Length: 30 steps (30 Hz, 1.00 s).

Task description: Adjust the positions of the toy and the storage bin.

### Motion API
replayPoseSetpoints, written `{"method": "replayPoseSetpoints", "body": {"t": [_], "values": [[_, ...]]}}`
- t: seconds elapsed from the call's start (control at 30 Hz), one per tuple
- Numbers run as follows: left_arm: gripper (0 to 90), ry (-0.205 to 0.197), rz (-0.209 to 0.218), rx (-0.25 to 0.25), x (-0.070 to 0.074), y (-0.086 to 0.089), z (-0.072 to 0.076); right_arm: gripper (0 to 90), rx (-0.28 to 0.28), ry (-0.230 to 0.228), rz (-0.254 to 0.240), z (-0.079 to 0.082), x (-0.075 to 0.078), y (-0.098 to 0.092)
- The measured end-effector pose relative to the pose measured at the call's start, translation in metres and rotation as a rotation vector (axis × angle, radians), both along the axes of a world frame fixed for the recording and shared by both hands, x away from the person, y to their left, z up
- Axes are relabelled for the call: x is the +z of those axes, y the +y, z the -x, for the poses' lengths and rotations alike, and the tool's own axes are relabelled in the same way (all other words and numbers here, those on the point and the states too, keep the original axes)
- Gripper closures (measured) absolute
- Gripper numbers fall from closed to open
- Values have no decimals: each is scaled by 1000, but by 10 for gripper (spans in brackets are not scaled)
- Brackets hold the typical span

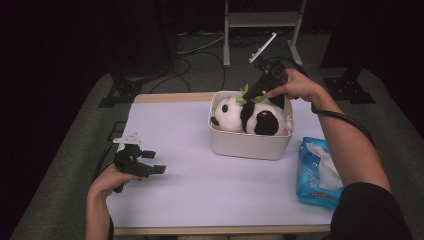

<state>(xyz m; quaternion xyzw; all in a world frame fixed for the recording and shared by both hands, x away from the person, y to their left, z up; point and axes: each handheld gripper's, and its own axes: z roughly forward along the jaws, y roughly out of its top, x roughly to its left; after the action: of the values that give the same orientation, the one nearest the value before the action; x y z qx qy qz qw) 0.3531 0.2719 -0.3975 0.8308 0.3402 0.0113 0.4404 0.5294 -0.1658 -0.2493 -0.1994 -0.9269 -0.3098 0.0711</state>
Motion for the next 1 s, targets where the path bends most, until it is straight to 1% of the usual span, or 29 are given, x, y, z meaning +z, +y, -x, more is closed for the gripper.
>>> {"method": "replayPoseSetpoints", "body": {"t": [0.03, 0.07, 0.27, 0.4, 0.5, 0.63, 0.73, 0.77, 0.93, 0.97, 1.0], "values": [[97, -1, -1, 0, 0, 0, 0, 806, -4, -2, 11, -1, -4, 2], [97, -4, -3, -2, 1, 0, 0, 806, 3, 8, 18, -2, -10, 4], [97, 2, 0, 4, 0, 2, 0, 803, 19, 32, 43, -2, -31, 10], [97, -1, 1, 1, 0, 1, 0, 799, 28, 47, 48, 0, -44, 14], [97, -3, -1, -1, 0, 1, 0, 791, 33, 48, 30, 2, -46, 13], [97, -2, -2, -1, 0, 0, 1, 763, 32, 42, 46, 8, -49, 11], [97, -5, -1, -2, 1, 0, 1, 733, 15, 29, 44, 12, -51, 7], [97, -2, -2, -2, 0, 0, 1, 724, 11, 30, 42, 13, -51, 5], [97, -3, -7, -11, 0, -1, 1, 685, -10, 38, 64, 16, -54, -4], [97, -2, -4, -12, 0, -2, 1, 681, -4, 49, 58, 17, -54, -6], [97, -4, -4, -13, 0, -2, 1, 673, -2, 48, 53, 19, -54, -8]]}}
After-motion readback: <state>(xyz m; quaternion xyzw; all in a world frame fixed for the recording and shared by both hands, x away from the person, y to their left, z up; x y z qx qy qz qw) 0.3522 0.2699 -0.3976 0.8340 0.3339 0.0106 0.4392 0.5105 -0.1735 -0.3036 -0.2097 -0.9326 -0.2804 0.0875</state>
